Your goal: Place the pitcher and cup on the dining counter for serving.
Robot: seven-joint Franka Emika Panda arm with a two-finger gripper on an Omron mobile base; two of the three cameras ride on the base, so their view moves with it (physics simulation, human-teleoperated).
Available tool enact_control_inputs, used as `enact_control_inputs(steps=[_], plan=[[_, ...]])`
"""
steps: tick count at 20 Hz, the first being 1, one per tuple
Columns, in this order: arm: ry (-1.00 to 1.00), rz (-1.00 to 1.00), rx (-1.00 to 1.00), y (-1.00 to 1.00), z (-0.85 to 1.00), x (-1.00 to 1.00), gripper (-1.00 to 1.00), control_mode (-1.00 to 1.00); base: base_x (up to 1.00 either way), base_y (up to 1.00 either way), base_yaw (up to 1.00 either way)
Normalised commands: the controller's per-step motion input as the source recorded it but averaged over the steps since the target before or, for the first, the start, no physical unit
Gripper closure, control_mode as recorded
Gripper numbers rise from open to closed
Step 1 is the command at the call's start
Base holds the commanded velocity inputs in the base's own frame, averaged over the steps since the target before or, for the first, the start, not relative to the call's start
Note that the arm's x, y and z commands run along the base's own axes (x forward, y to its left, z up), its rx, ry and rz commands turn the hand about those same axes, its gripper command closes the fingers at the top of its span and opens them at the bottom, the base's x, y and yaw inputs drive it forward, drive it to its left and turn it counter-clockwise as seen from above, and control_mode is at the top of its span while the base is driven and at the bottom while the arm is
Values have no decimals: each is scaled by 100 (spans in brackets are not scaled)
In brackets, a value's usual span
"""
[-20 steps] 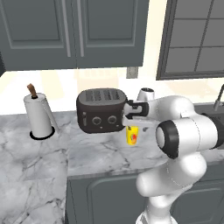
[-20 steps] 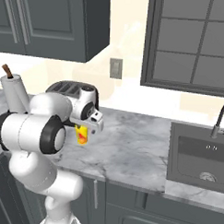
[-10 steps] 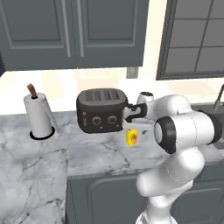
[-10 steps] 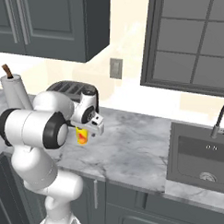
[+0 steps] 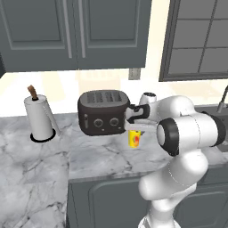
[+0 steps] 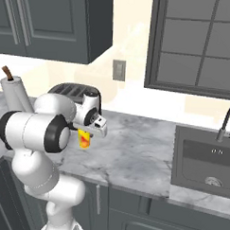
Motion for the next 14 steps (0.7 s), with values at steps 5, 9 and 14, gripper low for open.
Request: enact_control_inputs(steps=[5, 9, 14], plan=[[-3, 0, 0, 2, 8, -5, 100, -100, 0, 0, 0], [-15, -1, -7, 12, 51, -34, 100, -100, 0, 0, 0], [-16, -3, -6, 4, 84, -49, 100, -100, 0, 0, 0]])
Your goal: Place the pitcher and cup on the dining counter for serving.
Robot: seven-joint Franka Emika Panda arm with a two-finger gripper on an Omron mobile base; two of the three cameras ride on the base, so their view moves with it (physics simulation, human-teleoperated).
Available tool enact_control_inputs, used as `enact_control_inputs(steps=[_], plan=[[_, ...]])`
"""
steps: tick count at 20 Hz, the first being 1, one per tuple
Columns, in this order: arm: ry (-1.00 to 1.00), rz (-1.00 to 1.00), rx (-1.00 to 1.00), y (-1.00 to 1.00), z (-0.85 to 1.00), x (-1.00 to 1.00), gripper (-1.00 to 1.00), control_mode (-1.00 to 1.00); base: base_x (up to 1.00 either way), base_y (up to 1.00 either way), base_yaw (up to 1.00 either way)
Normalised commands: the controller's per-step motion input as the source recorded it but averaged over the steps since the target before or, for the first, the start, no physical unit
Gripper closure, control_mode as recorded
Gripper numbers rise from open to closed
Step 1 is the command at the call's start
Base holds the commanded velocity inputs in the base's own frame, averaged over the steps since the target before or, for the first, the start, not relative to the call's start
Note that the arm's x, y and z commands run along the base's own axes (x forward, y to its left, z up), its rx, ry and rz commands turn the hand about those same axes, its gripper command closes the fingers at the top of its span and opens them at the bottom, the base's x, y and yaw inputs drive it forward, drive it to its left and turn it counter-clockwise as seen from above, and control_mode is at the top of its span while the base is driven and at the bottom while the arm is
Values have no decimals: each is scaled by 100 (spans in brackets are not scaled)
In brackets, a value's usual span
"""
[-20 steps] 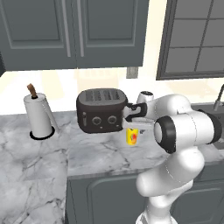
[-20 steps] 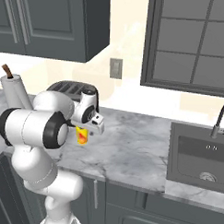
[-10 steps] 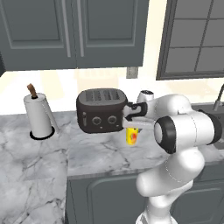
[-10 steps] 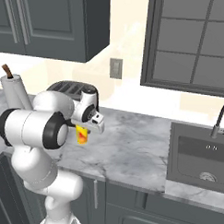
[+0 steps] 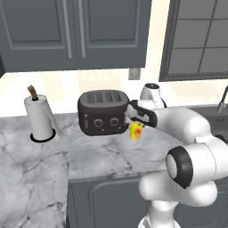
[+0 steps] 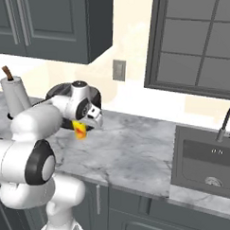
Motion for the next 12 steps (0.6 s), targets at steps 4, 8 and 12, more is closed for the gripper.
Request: enact_control_inputs(steps=[4, 8, 12], plan=[[-10, -7, -1, 0, 78, -60, 100, -100, 0, 0, 0], [-2, -4, 0, 0, 59, -47, 100, -100, 0, 0, 0], [-6, 0, 0, 0, 15, -27, 100, -100, 0, 0, 0]])
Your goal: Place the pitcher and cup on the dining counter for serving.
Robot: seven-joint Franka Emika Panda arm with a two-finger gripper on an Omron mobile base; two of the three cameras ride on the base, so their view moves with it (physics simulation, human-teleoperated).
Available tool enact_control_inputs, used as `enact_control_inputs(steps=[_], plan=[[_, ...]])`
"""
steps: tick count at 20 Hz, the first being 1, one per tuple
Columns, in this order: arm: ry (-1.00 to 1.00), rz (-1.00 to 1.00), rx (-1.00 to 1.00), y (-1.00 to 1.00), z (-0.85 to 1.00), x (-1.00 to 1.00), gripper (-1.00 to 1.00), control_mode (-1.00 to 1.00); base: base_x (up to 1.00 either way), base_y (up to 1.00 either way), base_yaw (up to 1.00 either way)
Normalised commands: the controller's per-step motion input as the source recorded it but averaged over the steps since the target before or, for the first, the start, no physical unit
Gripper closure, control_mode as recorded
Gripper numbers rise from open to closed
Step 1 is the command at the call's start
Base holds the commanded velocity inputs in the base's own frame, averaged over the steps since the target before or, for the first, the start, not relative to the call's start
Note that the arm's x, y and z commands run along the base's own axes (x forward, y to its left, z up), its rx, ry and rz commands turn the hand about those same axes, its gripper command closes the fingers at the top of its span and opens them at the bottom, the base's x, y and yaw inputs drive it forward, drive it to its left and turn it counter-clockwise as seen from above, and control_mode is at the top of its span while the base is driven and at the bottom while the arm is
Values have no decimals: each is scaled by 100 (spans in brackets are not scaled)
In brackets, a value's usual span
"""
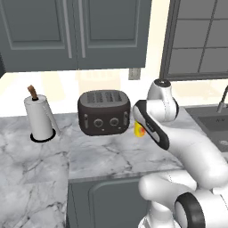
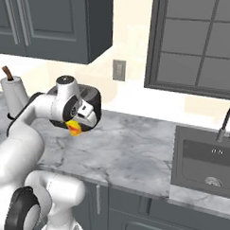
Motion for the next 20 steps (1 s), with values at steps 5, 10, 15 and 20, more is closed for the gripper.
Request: enact_control_inputs(steps=[5, 10, 15, 20], plan=[[-1, 0, 0, 0, 0, -9, 100, 100, -20, 0, 0], [0, 0, 0, 0, 0, 0, 100, 100, -50, 0, -10], [0, 0, 0, 0, 0, 0, 100, 100, -59, -13, -45], [0, 0, 0, 0, 0, 0, 100, 100, -38, -20, -61]])
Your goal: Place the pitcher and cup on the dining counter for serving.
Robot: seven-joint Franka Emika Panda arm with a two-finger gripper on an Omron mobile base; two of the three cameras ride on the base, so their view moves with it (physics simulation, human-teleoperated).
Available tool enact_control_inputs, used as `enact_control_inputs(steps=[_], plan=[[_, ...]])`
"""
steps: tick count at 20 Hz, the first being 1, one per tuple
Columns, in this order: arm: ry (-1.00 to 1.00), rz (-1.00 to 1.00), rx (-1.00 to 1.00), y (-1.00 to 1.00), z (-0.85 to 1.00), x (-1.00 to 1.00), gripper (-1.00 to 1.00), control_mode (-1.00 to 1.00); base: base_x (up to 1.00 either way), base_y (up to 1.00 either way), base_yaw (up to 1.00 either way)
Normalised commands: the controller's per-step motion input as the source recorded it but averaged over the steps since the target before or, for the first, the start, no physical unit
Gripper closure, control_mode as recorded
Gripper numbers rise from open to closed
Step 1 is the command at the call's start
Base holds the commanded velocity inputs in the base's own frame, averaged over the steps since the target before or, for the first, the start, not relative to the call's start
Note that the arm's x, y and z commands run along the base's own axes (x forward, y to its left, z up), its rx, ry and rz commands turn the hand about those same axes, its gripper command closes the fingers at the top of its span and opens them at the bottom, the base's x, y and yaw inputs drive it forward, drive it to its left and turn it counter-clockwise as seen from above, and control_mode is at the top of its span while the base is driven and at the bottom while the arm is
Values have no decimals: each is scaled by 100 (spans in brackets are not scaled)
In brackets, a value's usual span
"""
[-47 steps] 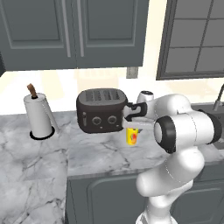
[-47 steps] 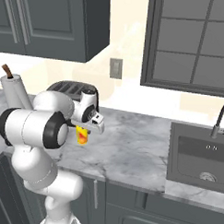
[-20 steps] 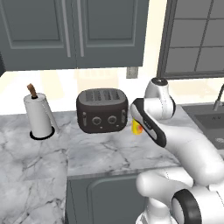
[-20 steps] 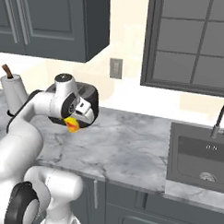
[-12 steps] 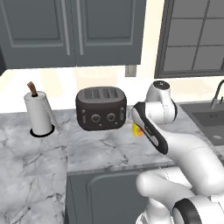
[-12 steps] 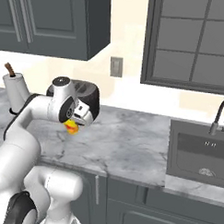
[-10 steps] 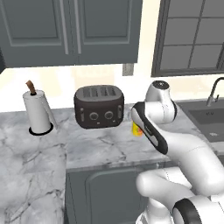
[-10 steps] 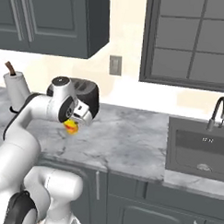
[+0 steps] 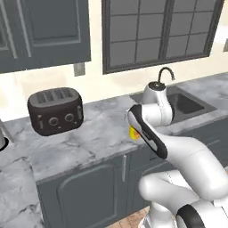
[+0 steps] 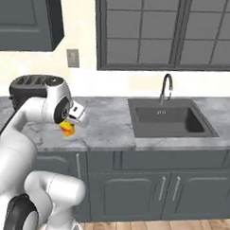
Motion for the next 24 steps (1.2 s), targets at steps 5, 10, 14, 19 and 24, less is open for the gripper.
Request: enact_control_inputs(steps=[5, 10, 14, 19, 24], plan=[[0, 0, 0, 0, 0, 0, 100, 100, -7, -26, -67], [0, 0, 0, 0, 0, 0, 100, 100, 0, -43, -70], [0, 0, 0, 0, 0, 0, 100, 100, 4, -59, -71], [0, 0, 0, 0, 0, 0, 100, 100, 4, -62, -72], [0, 0, 0, 0, 0, 0, 100, 100, 3, -56, -75]])
